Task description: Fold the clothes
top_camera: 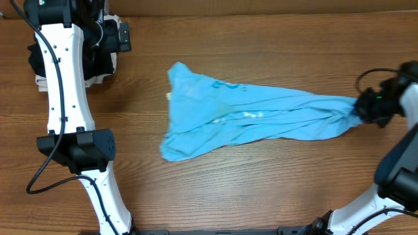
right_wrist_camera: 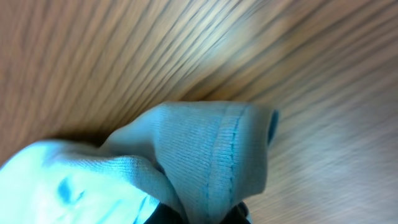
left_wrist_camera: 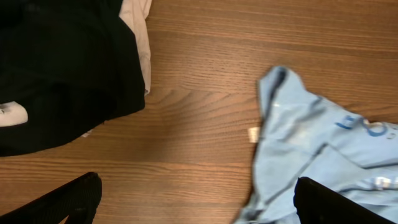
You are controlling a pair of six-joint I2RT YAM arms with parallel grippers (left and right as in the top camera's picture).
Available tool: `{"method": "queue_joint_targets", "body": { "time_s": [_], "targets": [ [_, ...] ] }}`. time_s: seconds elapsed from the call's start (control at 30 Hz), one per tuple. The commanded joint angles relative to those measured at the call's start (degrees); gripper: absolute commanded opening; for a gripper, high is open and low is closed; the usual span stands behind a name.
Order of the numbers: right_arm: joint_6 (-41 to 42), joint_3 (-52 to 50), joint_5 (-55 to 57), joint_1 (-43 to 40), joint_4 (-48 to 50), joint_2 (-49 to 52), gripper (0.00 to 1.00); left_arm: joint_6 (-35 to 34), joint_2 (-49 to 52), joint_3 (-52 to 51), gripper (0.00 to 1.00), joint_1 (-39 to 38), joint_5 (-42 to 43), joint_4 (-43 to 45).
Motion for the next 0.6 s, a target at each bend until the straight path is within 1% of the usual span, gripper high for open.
{"method": "queue_joint_targets", "body": {
  "time_s": [0.0, 0.1, 0.23, 0.43, 0.57],
  "targets": [
    [-2.91, 4.04, -3.58, -1.20, -2.45, -0.63, 0.04, 0.87, -0.55, 0.72, 1.00, -0.70, 0.20, 0.81],
    [-4.28, 5.09, -4.79, -0.39, -4.48, -0.87, 0.04, 0.90, -0.55, 0.61, 1.00, -0.70, 0.20, 1.29],
    [-4.37, 5.16, -5.55, 3.48, -6.34, -1.62, 0.04, 0.87, -0.50, 0.48, 1.00, -0.70, 0.20, 1.60],
    [-3.85, 5.16, -7.32, 13.81, -8.68, -3.06, 0.04, 0.87, -0.46, 0.46, 1.00, -0.70, 0.20, 1.68],
    [-1.29, 5.09, -7.39, 21.99, -8.85, -3.06, 0.04, 0.87, 0.02, 0.46, 1.00, -0.70, 0.22, 1.66]
  ]
}}
